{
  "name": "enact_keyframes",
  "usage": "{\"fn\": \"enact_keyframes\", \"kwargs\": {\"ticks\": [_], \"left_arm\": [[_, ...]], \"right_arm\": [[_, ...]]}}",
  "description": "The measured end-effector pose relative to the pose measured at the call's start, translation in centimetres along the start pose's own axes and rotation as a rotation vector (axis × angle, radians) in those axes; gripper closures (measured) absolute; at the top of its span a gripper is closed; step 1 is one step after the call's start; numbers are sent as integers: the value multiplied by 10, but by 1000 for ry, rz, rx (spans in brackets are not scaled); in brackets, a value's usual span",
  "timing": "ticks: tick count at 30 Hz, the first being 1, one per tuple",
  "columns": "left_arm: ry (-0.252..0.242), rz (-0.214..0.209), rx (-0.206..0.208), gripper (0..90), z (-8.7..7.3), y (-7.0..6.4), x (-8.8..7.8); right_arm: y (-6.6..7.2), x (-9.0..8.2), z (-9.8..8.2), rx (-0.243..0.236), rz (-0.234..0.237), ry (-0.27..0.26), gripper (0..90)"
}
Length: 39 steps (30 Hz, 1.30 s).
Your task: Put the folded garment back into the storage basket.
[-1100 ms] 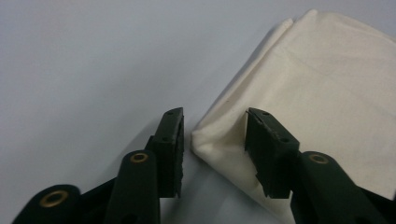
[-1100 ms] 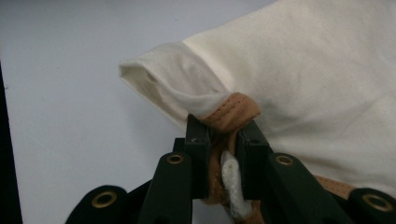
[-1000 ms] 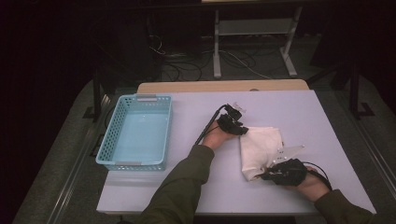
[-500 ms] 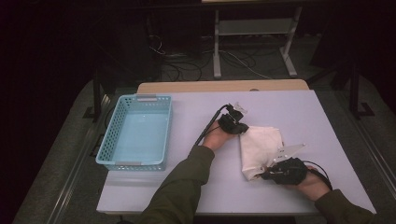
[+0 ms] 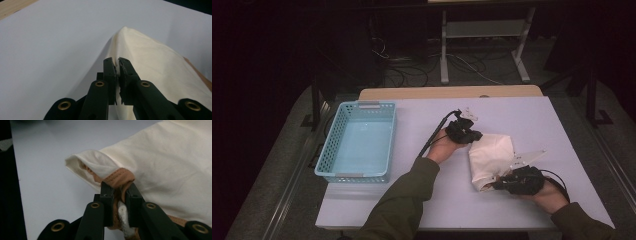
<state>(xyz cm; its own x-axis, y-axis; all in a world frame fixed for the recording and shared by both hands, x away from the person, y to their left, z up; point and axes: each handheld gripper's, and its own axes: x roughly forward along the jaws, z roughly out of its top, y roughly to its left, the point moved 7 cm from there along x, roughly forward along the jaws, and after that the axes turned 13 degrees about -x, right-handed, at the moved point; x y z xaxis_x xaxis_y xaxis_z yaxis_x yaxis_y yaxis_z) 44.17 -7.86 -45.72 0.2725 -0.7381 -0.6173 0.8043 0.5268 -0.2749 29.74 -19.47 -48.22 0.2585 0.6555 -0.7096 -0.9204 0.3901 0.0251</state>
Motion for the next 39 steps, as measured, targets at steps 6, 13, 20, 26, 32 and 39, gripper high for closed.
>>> {"fn": "enact_keyframes", "kwargs": {"ticks": [6,13,20,26,32,39], "left_arm": [[-9,-27,12,845,0,-11,-7],[-13,-47,23,846,-3,-21,-15],[-20,-62,49,847,0,-32,-27],[-36,-70,45,848,3,-37,-38],[-54,-59,26,849,6,-37,-51],[-85,-42,-17,849,6,-31,-70]], "right_arm": [[-4,-8,6,27,1,-48,785],[-11,-16,15,42,-16,-88,785],[-20,-23,26,44,-40,-110,785],[-26,-28,39,33,-53,-129,785],[-29,-28,56,2,-57,-131,785],[-29,-26,74,-19,-42,-137,785]]}}
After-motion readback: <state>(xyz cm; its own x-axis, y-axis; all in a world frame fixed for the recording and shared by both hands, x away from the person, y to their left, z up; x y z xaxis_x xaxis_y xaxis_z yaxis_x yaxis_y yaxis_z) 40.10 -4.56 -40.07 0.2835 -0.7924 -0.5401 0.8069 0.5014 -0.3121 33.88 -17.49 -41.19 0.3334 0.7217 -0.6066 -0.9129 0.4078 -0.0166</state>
